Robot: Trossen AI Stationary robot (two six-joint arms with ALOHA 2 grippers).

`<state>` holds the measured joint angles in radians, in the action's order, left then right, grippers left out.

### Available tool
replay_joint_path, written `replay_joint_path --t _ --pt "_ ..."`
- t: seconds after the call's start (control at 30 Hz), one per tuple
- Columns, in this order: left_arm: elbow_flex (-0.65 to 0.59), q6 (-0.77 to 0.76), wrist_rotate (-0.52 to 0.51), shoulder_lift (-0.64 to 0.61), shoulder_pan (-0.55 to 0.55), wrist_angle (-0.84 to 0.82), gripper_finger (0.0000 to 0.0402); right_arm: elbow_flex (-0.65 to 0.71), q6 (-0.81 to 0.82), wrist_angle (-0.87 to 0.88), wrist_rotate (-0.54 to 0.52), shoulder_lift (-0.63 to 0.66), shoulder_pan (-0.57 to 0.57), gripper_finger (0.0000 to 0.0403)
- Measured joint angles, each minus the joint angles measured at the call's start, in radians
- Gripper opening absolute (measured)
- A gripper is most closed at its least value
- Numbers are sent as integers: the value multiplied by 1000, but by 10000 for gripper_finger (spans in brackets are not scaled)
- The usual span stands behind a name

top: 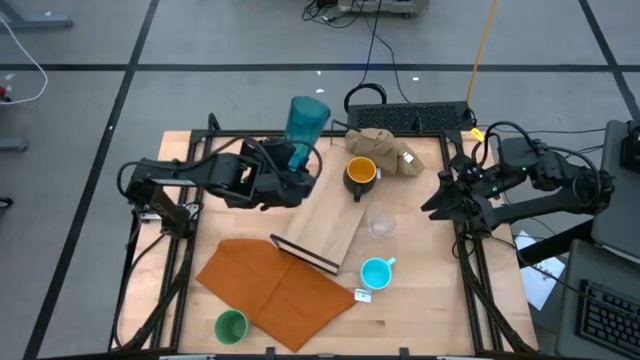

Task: Stack small to large cups/mugs on shelf
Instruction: Put the blue cup on the shelf

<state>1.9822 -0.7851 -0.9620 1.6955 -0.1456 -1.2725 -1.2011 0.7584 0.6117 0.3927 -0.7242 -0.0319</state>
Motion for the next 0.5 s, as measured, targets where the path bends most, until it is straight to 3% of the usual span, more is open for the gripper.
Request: replay_joint_path --t 0.13,0.2,0.37,0.5 --pt "-31 -8 -33 0 4 31 304 0 26 -1 0 4 0 180" --pt "-59 59 -57 0 8 105 304 0 27 -2 -2 5 0 180" --pt "-138 118 46 0 53 141 304 0 63 -23 -4 5 0 180" --pt "-214 216 118 -1 89 285 304 0 82 -30 -4 4 0 180"
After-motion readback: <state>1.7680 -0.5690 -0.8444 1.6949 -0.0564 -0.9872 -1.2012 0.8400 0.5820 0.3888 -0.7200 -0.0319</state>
